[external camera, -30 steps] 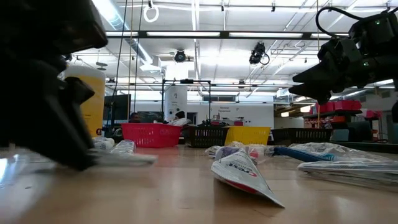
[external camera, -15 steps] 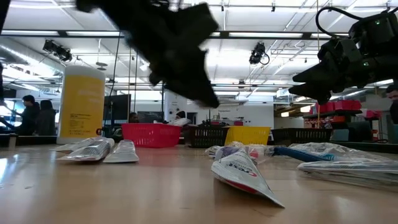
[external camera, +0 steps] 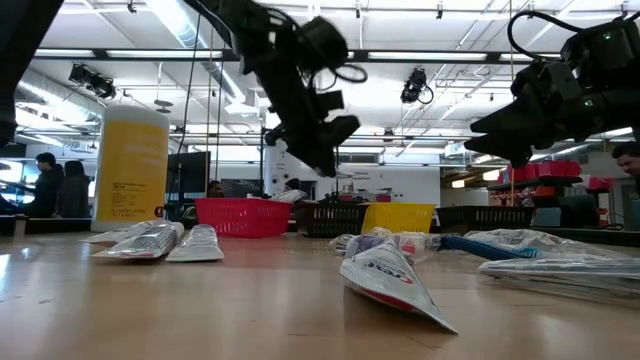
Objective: Pick & Place Travel size toiletries
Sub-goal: Put the silver nail cutter into the left black bin
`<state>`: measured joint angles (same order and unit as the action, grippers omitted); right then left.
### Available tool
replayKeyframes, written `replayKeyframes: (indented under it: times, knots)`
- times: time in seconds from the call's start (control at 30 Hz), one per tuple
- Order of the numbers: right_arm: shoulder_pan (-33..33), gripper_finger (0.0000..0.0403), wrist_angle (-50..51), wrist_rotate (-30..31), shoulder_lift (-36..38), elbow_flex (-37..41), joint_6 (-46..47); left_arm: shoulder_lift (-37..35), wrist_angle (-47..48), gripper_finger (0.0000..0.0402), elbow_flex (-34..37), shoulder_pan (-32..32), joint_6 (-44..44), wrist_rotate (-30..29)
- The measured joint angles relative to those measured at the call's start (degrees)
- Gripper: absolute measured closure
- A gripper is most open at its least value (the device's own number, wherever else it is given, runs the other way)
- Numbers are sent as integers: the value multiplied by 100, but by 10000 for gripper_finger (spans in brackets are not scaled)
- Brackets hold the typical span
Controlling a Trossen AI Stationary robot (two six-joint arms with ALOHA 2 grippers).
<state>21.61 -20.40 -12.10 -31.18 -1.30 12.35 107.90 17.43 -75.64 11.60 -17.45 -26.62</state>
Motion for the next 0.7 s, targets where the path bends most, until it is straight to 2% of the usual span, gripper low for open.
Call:
replayKeyframes:
  times: [0.27, 0.7]
  knots:
    - [-2, 146, 4, 198, 0, 0, -144, 60, -95, 322, -1, 755, 167, 743]
    - [-4, 164, 21, 307, -156, 0, -211, 725, -151, 322, 0, 592, 49, 783]
